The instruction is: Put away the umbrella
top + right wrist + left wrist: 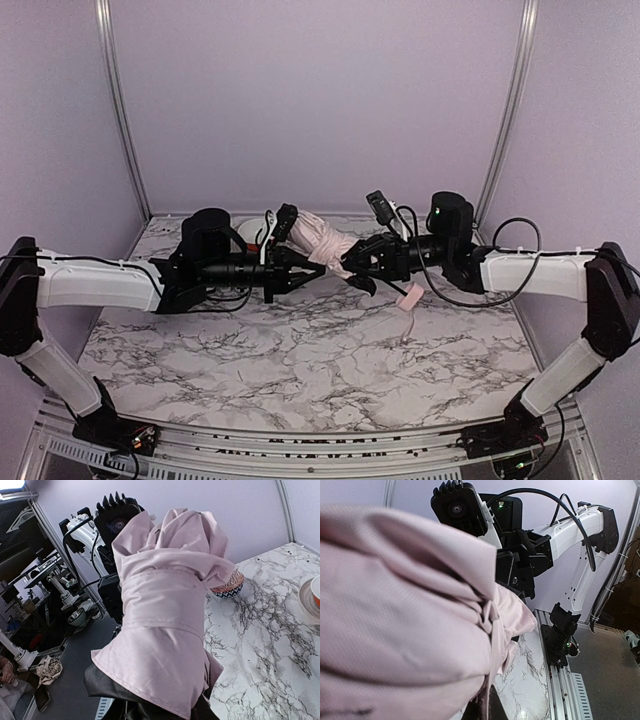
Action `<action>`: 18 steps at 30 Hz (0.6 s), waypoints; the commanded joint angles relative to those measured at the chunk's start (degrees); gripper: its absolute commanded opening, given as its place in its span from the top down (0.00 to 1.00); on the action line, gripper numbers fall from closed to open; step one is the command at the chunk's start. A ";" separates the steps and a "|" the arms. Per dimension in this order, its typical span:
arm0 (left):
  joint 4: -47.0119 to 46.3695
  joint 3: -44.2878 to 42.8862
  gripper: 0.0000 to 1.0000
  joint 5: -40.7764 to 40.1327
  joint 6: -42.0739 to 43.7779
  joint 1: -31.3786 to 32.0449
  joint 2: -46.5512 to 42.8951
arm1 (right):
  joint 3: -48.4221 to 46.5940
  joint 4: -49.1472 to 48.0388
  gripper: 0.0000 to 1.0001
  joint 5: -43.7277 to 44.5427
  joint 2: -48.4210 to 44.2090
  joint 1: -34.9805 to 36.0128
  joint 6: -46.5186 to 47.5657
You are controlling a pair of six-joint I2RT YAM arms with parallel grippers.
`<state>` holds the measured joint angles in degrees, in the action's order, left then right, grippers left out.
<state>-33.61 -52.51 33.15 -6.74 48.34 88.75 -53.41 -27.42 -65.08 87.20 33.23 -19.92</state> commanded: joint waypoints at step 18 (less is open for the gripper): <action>14.58 -0.87 1.00 -1.24 14.62 -2.25 0.54 | -11.27 5.90 1.00 -12.42 -8.45 6.75 13.74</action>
<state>-31.92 -53.65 37.19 4.16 48.10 86.61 -56.60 -21.17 -66.54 85.17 35.42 -14.72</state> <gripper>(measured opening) 0.005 0.244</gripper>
